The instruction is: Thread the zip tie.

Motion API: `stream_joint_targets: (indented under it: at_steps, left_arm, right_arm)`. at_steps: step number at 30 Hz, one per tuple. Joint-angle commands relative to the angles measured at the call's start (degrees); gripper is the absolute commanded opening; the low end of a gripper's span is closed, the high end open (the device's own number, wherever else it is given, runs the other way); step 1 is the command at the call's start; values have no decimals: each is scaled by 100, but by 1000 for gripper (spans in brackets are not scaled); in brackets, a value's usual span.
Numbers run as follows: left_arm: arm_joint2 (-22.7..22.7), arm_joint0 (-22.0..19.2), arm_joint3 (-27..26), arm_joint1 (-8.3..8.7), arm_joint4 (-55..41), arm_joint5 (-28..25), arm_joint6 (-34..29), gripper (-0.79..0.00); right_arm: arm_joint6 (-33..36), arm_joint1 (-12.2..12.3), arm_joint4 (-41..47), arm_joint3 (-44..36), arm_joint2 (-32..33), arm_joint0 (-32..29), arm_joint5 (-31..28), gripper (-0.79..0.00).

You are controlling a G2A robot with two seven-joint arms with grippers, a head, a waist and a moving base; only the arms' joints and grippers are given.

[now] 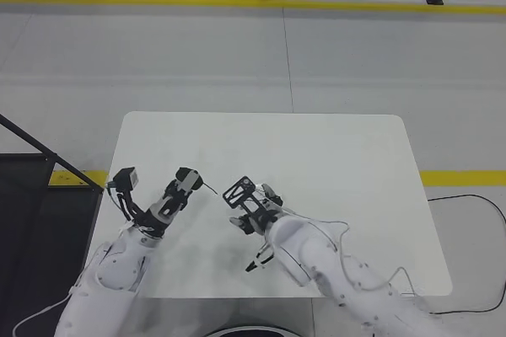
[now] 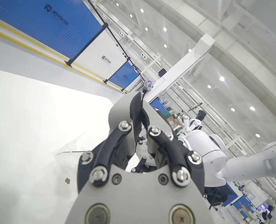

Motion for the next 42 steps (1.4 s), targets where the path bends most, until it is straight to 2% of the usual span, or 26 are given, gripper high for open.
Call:
stream_joint_targets:
  at_steps: [1, 4, 6, 8, 10, 12, 15, 19, 27, 31, 39, 42]
  left_arm:
    - [-75, 54, 19, 7, -70, -16, 19, -785]
    - [-158, 108, 53, 15, -183, -80, 13, -785]
    - [-185, 129, 66, 18, -247, -124, -16, -785]
    - [-204, 141, 70, 21, -285, -146, -46, -785]
    - [-215, 146, 68, 22, -292, -165, -69, -785]
    - [-217, 150, 68, 21, -300, -173, -83, -785]
    - [-223, 145, 71, 19, -312, -190, -96, -785]
    - [-227, 139, 83, 16, -343, -199, -110, -785]
    - [-235, 119, 111, 12, -419, -218, -155, -785]
    - [-254, 121, 114, 10, -447, -237, -149, -785]
    - [-284, 143, 105, 6, -466, -248, -160, -785]
    - [-289, 144, 105, 4, -469, -248, -166, -785]
  right_arm:
    - [147, -150, 14, 293, -181, 263, 57, 0]
    - [330, -352, 151, 674, -376, 572, 21, -37]
    - [392, -478, 310, 956, -427, 753, 36, -123]
    - [443, -591, 436, 1223, -463, 894, 80, -157]
    - [505, -691, 529, 1438, -491, 1003, 139, -237]
    - [548, -775, 607, 1607, -506, 1075, 170, -262]
    - [629, -870, 650, 1799, -509, 1132, 244, -372]
    - [735, -966, 592, 1924, -522, 1152, 310, -403]
    - [867, -1086, 460, 2017, -443, 1119, 291, -403]
    - [926, -1135, 412, 2074, -386, 1098, 244, -443]
    - [988, -1220, 314, 2157, -263, 1035, 168, -443]
    - [1009, -1240, 281, 2170, -212, 1006, 137, -496]
